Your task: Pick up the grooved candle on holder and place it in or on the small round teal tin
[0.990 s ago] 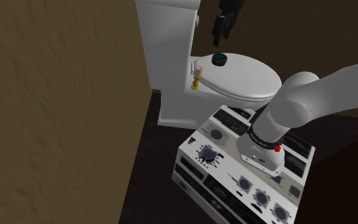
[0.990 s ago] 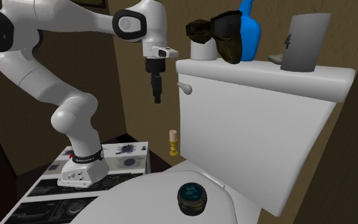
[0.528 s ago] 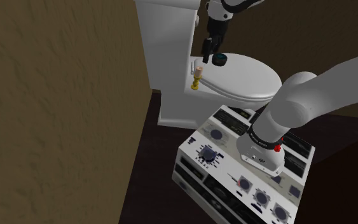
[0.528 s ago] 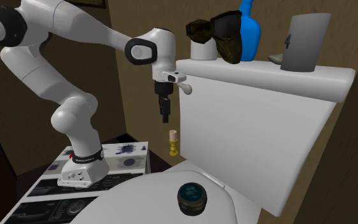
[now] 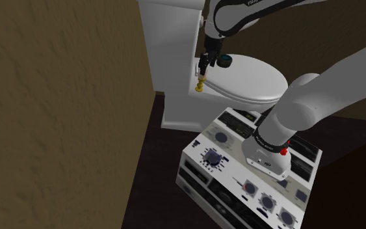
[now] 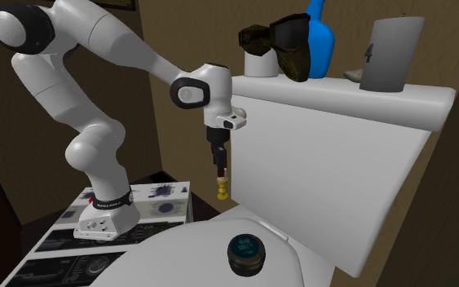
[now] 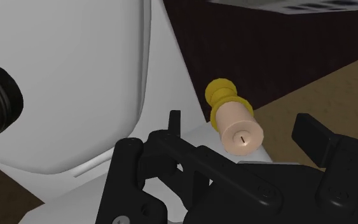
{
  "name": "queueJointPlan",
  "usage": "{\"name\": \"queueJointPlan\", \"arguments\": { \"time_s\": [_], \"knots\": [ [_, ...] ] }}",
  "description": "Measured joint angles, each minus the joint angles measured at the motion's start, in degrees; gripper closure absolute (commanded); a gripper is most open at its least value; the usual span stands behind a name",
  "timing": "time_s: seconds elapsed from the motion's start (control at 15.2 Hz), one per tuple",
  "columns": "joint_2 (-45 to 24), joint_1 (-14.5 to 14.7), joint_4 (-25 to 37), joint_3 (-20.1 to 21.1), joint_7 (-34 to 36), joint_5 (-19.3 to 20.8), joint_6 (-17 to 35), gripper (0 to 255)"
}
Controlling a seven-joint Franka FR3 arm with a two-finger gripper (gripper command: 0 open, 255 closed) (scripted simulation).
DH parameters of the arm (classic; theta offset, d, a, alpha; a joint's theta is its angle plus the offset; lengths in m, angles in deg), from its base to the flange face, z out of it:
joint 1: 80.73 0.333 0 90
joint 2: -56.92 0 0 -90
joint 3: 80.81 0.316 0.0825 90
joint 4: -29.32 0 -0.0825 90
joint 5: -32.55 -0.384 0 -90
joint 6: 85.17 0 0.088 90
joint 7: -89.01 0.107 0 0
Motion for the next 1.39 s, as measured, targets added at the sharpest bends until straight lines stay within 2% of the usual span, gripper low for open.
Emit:
{"name": "queueJointPlan", "arguments": {
  "time_s": [0.4, 0.73, 0.79, 0.86, 1.06, 1.39],
  "knots": [
    [-0.97, 0.27, -2.25, -0.29, 1.04, -0.06, 6.74, 0],
    [-2.04, 0.39, -1.79, -0.63, 0.99, 0.02, 5.26, 0],
    [-2.12, 0.43, -2.02, -0.65, 1.09, 0.02, 5.98, 255],
    [-2.19, 0.42, -2.43, -0.68, 1.10, 0.07, 7.27, 255],
    [-2.37, 0.54, -3.15, -0.58, 0.38, 0.34, 6.45, 255],
    [-1.98, 0.56, -4.01, -0.46, 0.21, 0.55, 8.06, 255]
  ]
}}
